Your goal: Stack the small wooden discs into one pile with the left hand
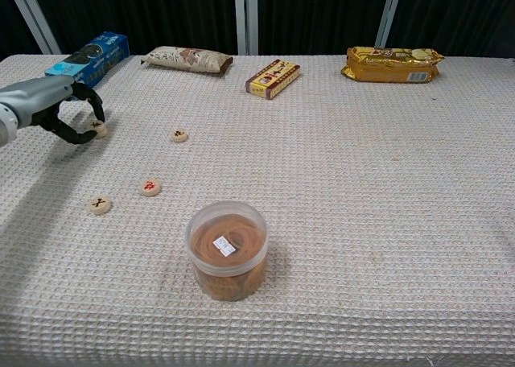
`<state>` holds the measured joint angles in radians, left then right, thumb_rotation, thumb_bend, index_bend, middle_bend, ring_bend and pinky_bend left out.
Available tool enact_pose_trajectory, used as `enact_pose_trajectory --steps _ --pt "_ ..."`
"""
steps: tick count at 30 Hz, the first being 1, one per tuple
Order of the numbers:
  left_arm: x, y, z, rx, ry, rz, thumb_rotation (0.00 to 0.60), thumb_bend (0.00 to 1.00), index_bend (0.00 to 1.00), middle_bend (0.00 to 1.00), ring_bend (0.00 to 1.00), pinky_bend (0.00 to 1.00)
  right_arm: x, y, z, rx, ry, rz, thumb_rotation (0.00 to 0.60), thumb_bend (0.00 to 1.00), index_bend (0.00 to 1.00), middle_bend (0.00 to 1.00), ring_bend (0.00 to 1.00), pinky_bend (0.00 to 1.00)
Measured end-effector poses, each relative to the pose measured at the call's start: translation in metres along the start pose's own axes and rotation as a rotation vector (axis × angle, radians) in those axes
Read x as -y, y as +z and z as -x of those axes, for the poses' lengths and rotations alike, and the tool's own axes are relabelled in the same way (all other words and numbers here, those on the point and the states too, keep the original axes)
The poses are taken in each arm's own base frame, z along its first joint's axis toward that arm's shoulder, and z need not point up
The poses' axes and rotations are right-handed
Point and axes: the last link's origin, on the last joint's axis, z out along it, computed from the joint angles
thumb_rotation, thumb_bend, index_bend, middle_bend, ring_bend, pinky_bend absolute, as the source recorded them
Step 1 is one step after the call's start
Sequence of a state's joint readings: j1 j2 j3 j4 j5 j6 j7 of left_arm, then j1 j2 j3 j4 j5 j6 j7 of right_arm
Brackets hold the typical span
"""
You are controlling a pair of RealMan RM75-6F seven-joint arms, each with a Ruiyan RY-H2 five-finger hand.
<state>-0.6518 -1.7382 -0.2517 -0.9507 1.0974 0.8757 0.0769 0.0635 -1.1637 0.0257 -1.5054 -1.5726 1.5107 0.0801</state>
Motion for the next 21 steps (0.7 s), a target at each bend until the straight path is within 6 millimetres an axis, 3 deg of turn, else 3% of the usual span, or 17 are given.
enact_pose_trajectory --steps 21 --pt "0.0009 -0.0023 0.0027 0.021 0.006 -0.002 0.6 0.36 0.36 0.16 0.12 0.13 -0.0016 -0.0001 0.0003 -0.001 0.008 0.004 0.6 0.22 0.12 0.18 0.0 0.05"
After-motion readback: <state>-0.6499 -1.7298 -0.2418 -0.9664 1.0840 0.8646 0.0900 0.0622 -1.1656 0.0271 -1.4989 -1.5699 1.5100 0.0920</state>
